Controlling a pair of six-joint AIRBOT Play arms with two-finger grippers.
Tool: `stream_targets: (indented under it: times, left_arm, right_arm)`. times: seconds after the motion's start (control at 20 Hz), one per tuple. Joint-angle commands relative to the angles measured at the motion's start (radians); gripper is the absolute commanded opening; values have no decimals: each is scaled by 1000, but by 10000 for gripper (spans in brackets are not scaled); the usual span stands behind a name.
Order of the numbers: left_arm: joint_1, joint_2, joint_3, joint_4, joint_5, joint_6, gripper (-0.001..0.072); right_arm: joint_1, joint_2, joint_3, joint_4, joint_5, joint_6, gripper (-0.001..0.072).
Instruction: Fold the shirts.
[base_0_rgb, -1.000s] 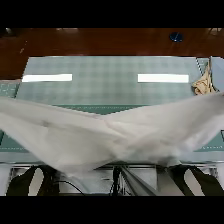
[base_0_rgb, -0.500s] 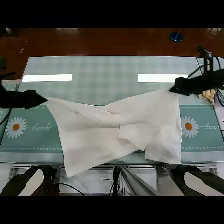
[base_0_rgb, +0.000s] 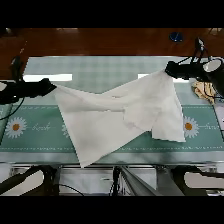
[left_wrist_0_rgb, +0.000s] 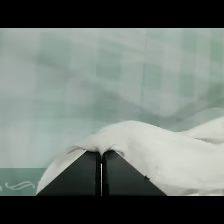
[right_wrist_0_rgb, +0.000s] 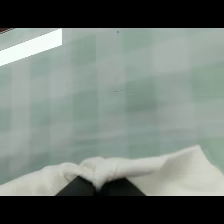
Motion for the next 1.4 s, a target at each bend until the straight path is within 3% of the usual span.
stream_targets:
  times: [0.0, 0.2, 0.25, 0.35, 0.4, 0.45, 0.5, 0.55, 0.6, 0.7, 0.8, 0.9, 1.0, 1.35]
  left_arm:
    - [-69, -101, -1, -11, 76, 5, 20]
    - [-94, -163, 15, -11, 47, 1, 24]
    - [-80, -160, 36, -11, 16, 1, 55]
    - [-27, -158, 111, -10, -101, 2, 374]
    - [14, -158, 164, -8, -196, 1, 490]
    - [59, -158, 213, -1, -301, 0, 491]
    - [111, -155, 262, 24, -421, -27, 490]
    - [160, -145, 294, 80, -538, -91, 461]
    - [199, -120, 295, 144, -625, -146, 458]
    - [240, -27, 235, 232, -718, -161, 459]
    - [243, 95, 99, 240, -726, -161, 474]
    - [222, 212, -77, 191, -735, -183, 561]
    - [193, 291, -242, 173, -734, -183, 561]
    - [22, 303, -512, 174, -702, -185, 562]
  right_arm:
    - [1, -65, 3, 10, -46, -5, 25]
    - [1, -61, 5, 8, 8, -6, 27]
    - [-2, -47, 6, 6, 32, -11, 45]
    - [-16, 0, 6, 6, 61, -17, 334]
    - [-33, 38, 6, 5, 76, -31, 360]
    - [-55, 81, 6, -7, 85, -44, 374]
    - [-89, 132, 6, -37, 96, -44, 458]
    - [-131, 183, 6, -96, 118, -42, 480]
    - [-175, 223, 6, -182, 158, -29, 479]
    - [-269, 259, 5, -397, 332, 37, 470]
    - [-364, 256, -31, -460, 449, 31, 470]
    - [-452, 256, -106, -331, 464, -12, 473]
    - [-497, 256, -174, -273, 464, -53, 540]
    - [-512, 256, -278, -260, 465, -77, 542]
